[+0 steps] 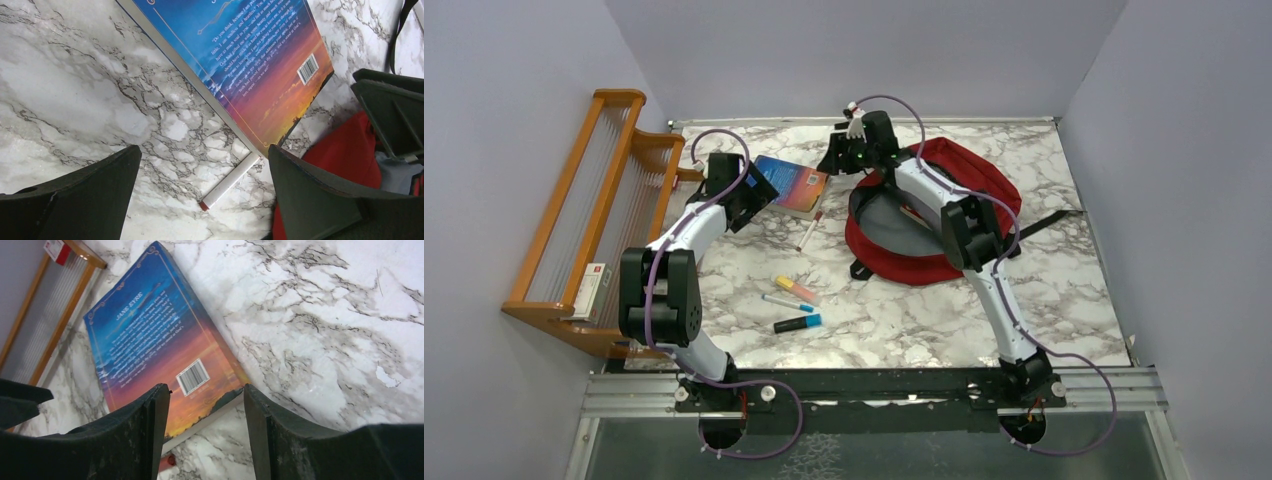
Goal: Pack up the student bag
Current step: Pick up the book from the center of the board.
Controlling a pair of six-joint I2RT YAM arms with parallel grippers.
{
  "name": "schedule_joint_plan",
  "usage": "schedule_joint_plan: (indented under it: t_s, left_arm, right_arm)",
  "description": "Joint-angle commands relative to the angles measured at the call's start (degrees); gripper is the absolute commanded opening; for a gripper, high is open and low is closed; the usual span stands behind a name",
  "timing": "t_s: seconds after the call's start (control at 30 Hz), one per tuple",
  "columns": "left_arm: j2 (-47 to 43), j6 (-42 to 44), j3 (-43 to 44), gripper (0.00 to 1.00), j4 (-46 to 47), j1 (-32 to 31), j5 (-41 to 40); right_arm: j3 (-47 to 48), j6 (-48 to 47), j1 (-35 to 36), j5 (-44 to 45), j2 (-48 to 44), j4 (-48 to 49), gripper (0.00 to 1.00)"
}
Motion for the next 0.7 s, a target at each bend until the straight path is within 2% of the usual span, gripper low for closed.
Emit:
schedule_joint_plan:
  t_s: [0.0,0.17,0.43,0.67]
  left_arm:
    - [0.72,0.7,-0.29,0.99,0.27,0.35,1.23]
    - [1.48,1.23,-0.24,0.99,0.27,0.45,0.98]
    - [4.32,0.97,1.66,0.99,0.29,0.48,1.97]
    - [7.87,0.63,4.79,0.99,0.08,1.56,2.8]
  right_arm:
    - [4.5,-0.9,0.53,1.96,4.52,2.07,0.62]
    - [8.75,-3.19,0.76,0.75,8.37,-0.01,0.65]
    - [8.14,-6.16,1.22,-4.03,9.6,-0.12,0.67]
    - [4.9,-9.82,1.62,-10.26,8.52,-1.4,0.59]
